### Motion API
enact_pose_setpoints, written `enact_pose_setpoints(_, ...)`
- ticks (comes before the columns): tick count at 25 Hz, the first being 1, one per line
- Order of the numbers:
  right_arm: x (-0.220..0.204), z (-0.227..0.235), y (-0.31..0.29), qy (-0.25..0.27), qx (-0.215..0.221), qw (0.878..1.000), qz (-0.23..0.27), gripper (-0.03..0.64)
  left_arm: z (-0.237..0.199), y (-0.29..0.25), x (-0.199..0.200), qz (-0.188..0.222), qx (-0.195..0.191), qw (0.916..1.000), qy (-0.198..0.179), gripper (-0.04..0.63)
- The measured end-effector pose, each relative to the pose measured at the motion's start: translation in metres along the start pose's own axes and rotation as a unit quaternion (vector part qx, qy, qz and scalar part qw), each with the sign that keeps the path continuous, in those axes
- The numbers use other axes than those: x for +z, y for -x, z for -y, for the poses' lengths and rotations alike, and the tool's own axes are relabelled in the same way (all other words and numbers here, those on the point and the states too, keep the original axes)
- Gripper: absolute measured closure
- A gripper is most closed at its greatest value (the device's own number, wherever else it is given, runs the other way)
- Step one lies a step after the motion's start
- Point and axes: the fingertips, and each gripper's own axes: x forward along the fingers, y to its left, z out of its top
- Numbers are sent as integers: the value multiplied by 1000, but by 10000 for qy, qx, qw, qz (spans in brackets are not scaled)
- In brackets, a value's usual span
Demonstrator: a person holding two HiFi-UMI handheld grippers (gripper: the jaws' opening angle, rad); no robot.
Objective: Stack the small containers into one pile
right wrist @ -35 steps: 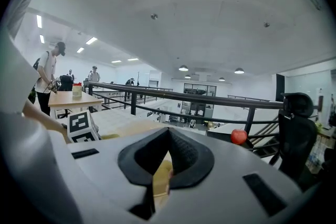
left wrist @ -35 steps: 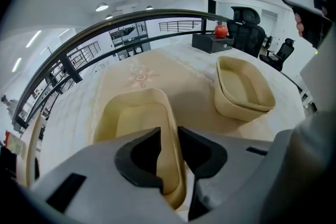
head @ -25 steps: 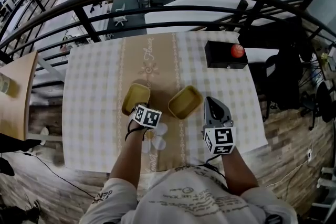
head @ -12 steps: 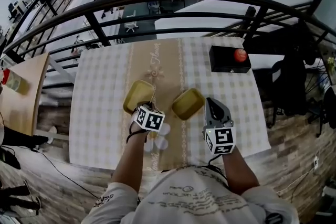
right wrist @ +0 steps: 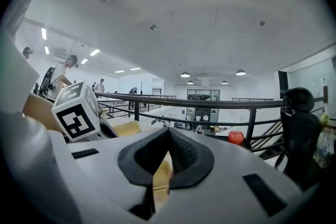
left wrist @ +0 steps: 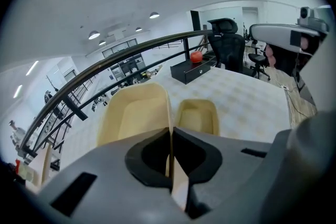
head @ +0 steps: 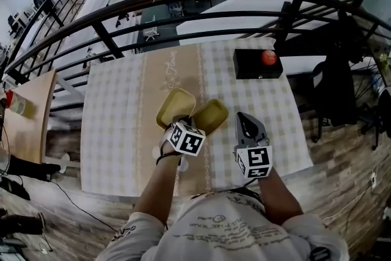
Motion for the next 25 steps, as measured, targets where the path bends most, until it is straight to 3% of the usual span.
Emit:
enact_pose_setpoints(11,-20,63,35,-230,-514,9984,-97,614,75,-24,38,-109,-478,9970,-602,583)
enact_pose_setpoints(25,-39,94,41,-381,-701,9965,-250,614,116,-58,24,-731,-925,9882,-975,583)
